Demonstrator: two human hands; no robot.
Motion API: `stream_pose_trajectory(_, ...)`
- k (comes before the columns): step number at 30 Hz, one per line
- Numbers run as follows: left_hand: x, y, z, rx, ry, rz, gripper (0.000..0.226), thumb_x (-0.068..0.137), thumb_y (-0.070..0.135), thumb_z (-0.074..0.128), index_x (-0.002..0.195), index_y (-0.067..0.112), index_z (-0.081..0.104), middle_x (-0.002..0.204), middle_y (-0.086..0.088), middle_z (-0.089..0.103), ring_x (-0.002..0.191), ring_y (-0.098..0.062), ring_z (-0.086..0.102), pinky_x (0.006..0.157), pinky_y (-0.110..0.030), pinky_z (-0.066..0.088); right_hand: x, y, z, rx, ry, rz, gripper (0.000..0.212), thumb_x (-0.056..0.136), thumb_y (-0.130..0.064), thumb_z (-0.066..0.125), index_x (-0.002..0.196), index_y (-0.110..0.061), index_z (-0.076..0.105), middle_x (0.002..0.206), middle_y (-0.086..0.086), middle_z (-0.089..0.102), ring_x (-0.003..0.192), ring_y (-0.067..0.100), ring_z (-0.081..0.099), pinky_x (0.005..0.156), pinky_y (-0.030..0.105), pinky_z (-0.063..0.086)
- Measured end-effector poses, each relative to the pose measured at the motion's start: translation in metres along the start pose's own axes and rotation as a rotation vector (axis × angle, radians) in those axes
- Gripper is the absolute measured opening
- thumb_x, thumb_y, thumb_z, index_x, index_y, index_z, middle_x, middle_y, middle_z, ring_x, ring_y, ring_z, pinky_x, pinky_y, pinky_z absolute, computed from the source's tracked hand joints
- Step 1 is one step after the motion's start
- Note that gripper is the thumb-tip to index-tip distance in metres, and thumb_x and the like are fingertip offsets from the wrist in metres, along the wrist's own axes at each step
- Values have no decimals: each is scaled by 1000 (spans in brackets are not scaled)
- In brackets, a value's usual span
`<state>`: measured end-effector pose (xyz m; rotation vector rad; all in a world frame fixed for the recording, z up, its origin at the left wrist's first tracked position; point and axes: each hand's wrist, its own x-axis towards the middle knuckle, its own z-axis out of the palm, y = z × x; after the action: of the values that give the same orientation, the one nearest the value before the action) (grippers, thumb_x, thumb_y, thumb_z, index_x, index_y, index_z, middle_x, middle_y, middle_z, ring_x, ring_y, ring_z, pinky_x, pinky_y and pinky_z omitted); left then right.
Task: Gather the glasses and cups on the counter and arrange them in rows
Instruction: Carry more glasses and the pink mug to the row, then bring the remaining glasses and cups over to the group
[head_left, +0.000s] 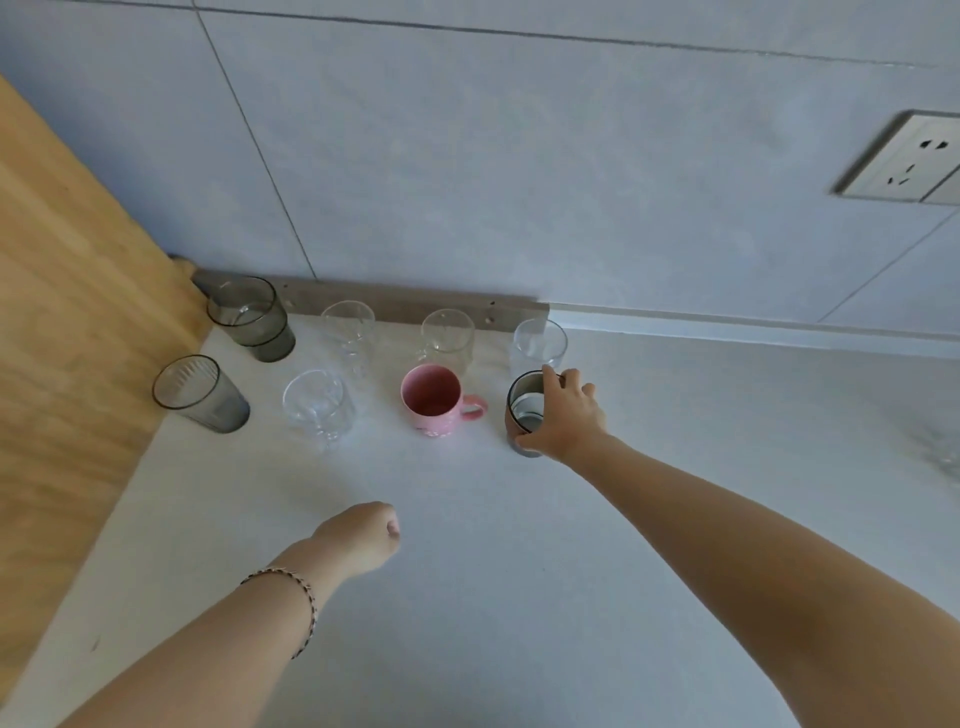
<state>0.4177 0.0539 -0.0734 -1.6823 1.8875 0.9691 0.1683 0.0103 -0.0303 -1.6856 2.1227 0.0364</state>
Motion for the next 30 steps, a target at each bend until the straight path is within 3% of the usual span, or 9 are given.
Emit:
stream_pose_trajectory(5, 7, 19, -8, 9, -14, 61, 11, 90, 16, 39, 85, 20, 48, 95, 1, 53, 85, -20, 47, 78, -28, 40, -8, 8, 3, 116, -6, 65, 108, 75, -49, 71, 149, -5, 4, 143, 12, 31, 133, 28, 37, 103, 37, 41)
stream_pose_trajectory(7, 8, 33, -8, 33, -17, 90, 11, 90, 16, 39, 85, 20, 48, 96, 1, 53, 86, -20, 48, 80, -29, 42, -16, 21, 5, 98, -76, 123, 94, 79, -37, 72, 146, -4, 15, 141, 12, 37, 130, 28, 43, 99, 35, 42)
stream_pose_trajectory(10, 7, 58, -5, 79, -30, 141, 11, 91, 16, 40, 85, 19, 49, 100, 0, 56, 90, -20, 50, 88, -31, 46, -36, 55, 7, -20, -279, 170, 53, 85, -29, 63, 130, -8, 45, 131, 8, 54, 119, 25, 54, 90, 31, 46)
stream_pose_trajectory(15, 0, 120, 7, 195, -67, 237, 9, 93, 20, 40, 89, 20, 48, 102, -1, 56, 97, -22, 54, 88, -32, 46, -84, 135, 6, 36, -410, 240, 49, 89, -33, 54, 134, -15, 47, 139, 2, 49, 127, 22, 48, 102, 35, 42)
stream_pose_trajectory(19, -8, 195, 25, 300, -97, 357, 10, 94, 22, 39, 91, 21, 49, 103, 0, 53, 103, -22, 55, 85, -30, 43, -130, 221, -4, 106, -368, 336, 47, 91, -35, 52, 135, -18, 47, 141, 0, 47, 129, 20, 45, 106, 35, 40)
stream_pose_trajectory(23, -24, 288, 59, 396, -90, 464, 26, 95, 25, 41, 114, 16, 57, 126, -3, 56, 117, -23, 54, 98, -32, 42, -187, 314, -18, 202, -270, 459, 41, 92, -32, 52, 130, -18, 51, 134, 1, 54, 126, 20, 49, 104, 31, 40)
stream_pose_trajectory(30, -63, 460, 150, 517, -116, 602, 10, 93, 23, 42, 95, 24, 52, 124, -3, 59, 116, -23, 55, 98, -32, 44, -304, 480, -30, 293, -97, 633, 33, 92, -29, 51, 123, -20, 57, 123, 1, 61, 114, 22, 57, 93, 29, 46)
